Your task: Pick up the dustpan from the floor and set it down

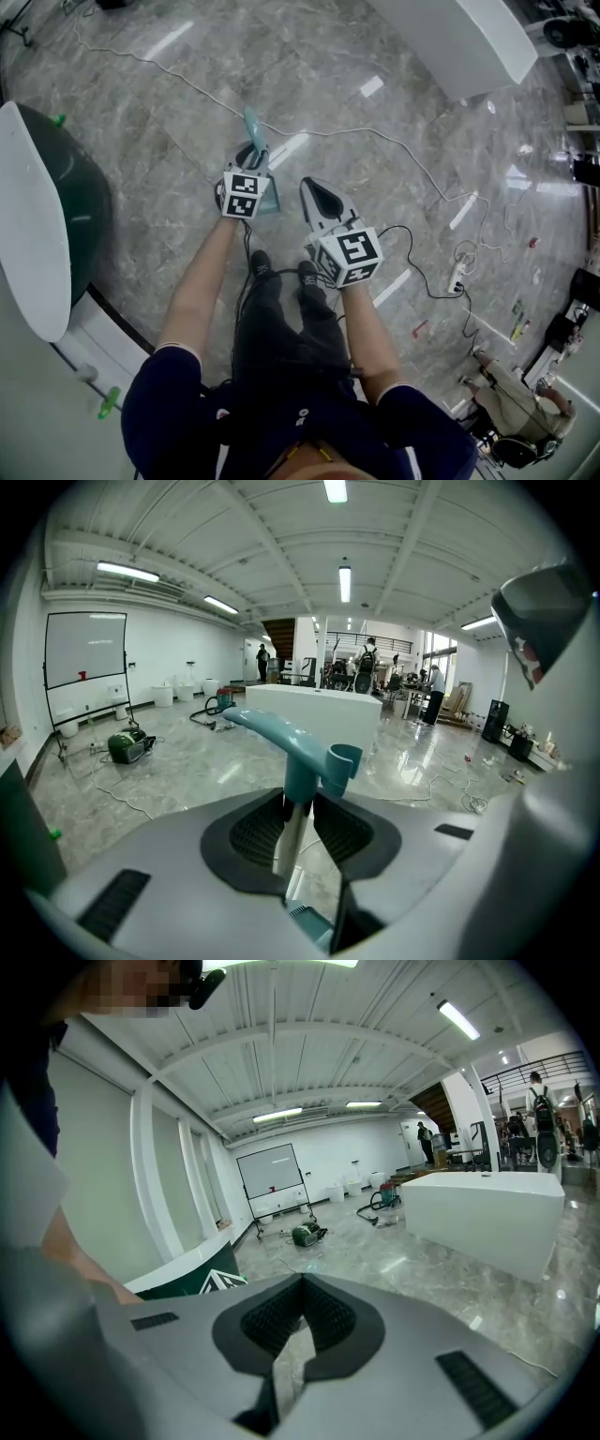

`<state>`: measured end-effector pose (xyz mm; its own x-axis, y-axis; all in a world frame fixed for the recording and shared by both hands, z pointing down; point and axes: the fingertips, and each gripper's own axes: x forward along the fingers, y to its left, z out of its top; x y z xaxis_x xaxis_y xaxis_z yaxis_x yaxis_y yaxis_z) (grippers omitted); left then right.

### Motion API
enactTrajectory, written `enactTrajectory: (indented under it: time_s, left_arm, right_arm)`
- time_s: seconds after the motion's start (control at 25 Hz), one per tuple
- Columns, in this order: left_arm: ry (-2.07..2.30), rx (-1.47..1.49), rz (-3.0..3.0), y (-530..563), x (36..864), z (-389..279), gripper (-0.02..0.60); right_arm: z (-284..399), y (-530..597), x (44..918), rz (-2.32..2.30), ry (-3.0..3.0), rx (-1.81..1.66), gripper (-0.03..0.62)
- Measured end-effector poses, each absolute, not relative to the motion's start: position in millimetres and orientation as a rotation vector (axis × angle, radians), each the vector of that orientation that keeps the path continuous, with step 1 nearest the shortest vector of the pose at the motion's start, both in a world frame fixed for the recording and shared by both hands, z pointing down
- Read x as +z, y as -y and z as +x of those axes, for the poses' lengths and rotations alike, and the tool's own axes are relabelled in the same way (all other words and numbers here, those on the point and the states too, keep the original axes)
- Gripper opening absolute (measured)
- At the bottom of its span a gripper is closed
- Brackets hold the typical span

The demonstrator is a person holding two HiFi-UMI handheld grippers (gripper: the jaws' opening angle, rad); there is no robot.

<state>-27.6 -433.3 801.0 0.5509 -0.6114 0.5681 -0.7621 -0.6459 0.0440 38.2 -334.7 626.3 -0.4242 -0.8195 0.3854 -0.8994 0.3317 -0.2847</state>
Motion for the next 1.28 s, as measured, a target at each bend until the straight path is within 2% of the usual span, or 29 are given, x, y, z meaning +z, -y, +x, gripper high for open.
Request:
enactTrajectory:
  time_s: [0.44,0.56,0.76,1.28]
  left_arm:
    - [1.146,0.751,2.43,419.3,812.4,-32.4,0.101]
    - [1.127,0.761,2.412,408.9,813.6,-33.2,0.15]
    - [1.108,0.762,2.398,378.6,797.5,-33.6,0.152]
    - [1.166,0.425,2.524,293.7,600.0,-31.2,0.147]
  right_arm:
    - [47.3,326.3,626.3,1.576,2.427,0.687,0.006]
    - [48.3,324.7,620.9,1.57,2.438,0.677,0.006]
    - [47.0,319.6,606.5,1.55,2.467,0.666,0.006]
    - [32.8,288.0,518.6,1.449,2.657,0.592,0.006]
